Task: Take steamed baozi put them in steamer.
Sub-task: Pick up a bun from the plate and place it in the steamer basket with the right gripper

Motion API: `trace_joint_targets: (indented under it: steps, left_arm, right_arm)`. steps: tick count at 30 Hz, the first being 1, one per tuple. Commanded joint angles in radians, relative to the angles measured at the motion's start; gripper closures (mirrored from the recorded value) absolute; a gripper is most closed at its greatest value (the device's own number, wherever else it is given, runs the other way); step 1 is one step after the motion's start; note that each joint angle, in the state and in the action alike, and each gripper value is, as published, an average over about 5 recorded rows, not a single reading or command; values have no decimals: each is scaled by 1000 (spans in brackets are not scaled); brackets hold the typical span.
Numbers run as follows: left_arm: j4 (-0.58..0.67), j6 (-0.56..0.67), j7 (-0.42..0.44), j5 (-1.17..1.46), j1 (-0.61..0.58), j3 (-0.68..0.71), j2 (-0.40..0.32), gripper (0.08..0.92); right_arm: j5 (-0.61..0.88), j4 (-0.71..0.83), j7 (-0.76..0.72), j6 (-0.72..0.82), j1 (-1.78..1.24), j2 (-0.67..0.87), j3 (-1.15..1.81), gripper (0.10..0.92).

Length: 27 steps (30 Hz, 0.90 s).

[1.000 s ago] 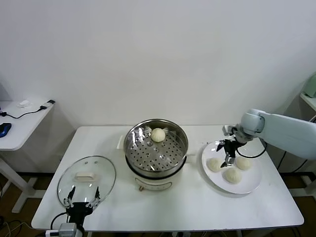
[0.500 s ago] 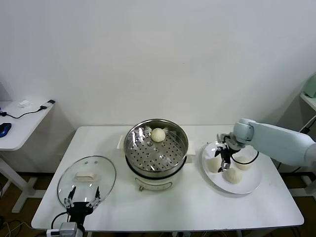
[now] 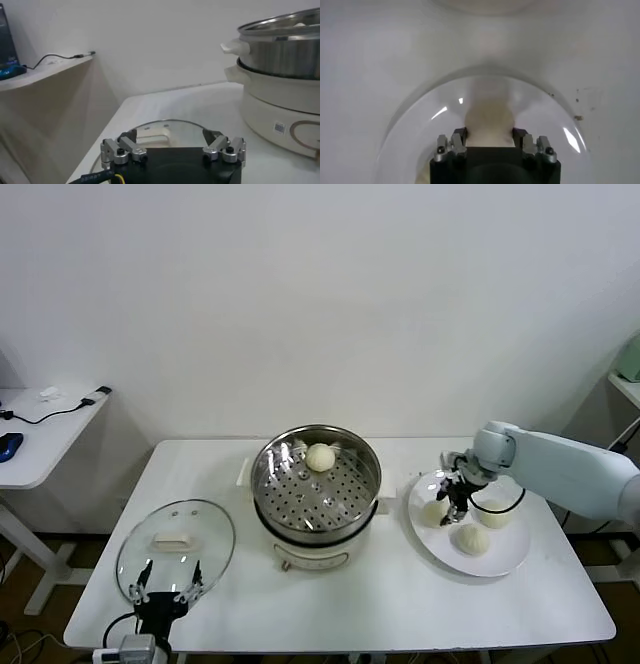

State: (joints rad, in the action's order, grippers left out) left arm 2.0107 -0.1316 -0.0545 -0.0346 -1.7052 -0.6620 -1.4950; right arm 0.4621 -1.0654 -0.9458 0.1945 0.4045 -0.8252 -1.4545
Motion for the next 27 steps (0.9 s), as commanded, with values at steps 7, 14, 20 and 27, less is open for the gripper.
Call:
trace_joint_targets:
  steps: [7,14,20,27]
  left_arm:
    - [16,2,1,-4,-3,23,5,177]
    - [27,3,2,-1,-3,21,9,177]
    - [29,5,1,-1,-3,15,8,177]
    - [20,7,-2,0,4,8,3,177]
  right_arm:
    - [248,-131,-138,-28,563,-36,-130,414]
    - [494,-315,-12,94,656,-194,-101,414]
    - [548,-371,125,188,535,-349,-99,414]
    - [517,-285,207,248,386,-478,-110,414]
